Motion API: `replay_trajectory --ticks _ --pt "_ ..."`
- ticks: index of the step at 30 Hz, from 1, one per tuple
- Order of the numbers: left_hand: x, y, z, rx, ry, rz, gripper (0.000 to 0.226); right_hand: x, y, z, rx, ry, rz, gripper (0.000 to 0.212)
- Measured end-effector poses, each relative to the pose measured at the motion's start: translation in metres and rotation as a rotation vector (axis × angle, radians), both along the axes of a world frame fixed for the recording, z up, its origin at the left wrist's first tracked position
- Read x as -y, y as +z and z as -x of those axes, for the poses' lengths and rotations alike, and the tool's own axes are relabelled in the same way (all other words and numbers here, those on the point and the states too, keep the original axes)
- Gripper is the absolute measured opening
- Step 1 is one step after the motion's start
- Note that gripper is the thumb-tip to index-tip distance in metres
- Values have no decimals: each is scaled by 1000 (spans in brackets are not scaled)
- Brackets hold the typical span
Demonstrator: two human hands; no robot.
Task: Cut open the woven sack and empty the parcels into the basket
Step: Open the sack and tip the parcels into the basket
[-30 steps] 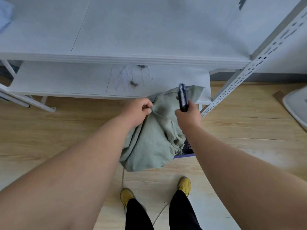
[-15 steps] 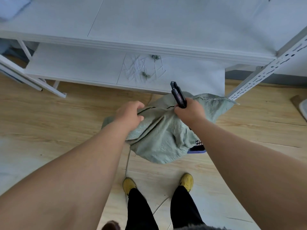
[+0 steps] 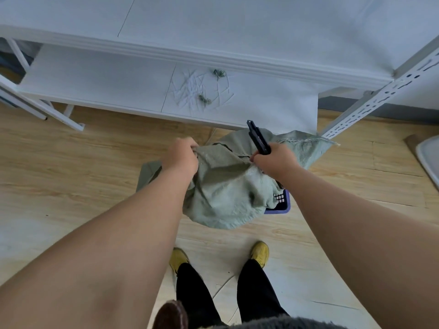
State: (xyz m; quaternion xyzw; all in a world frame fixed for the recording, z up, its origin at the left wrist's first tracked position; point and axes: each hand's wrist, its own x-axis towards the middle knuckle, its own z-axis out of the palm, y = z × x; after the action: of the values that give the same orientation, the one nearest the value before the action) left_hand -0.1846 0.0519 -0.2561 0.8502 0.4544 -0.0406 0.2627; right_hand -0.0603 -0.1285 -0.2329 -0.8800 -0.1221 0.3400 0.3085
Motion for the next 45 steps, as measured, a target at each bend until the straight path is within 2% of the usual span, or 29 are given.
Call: replay_trajectory --ticks 3,9,12,14,16,19,22,24,26,28,30,34,38,39,43,45 --pt "-10 20 -9 220 27 34 36 2 -4 2 -84 -4 14 27" --pt "2 49 -15 370 -250 18 31 -7 1 -4 261 16 67 37" --pt "12 64 -13 394 -363 -9 31 -19 2 -7 317 68 19 46" --pt "15 72 -10 398 -442 2 32 -25 3 -8 270 125 31 42" --pt "15 74 -5 372 -485 47 30 -28 2 -8 234 133 48 26" --pt "6 69 8 238 -399 78 27 -26 5 -5 271 -54 -17 18" --pt "-9 57 27 -178 -275 -13 60 -22 12 -3 316 -141 -46 20" --pt "-17 53 38 -453 -218 -79 46 -18 17 -4 348 -162 -35 19" --pt "-20 53 44 -602 -186 -106 20 -13 24 -8 369 -193 -26 19" --pt "-20 58 42 -521 -129 -98 10 -11 34 -13 386 -217 -39 16" --pt "-19 72 32 -316 -25 -76 6 -11 48 -19 409 -240 -48 12" --pt "-19 117 0 -10 36 -108 21 -5 84 -34 446 -320 -68 14" --pt "-19 156 -20 249 86 -175 17 -4 123 -46 516 -357 -168 12" --pt "-19 160 -22 260 63 -166 18 -6 130 -45 534 -353 -195 11" --pt "-12 158 -22 84 -156 -141 15 -14 139 -34 527 -227 -169 12" --pt "-8 161 -26 234 -98 -185 17 -13 140 -36 549 -289 -175 12"
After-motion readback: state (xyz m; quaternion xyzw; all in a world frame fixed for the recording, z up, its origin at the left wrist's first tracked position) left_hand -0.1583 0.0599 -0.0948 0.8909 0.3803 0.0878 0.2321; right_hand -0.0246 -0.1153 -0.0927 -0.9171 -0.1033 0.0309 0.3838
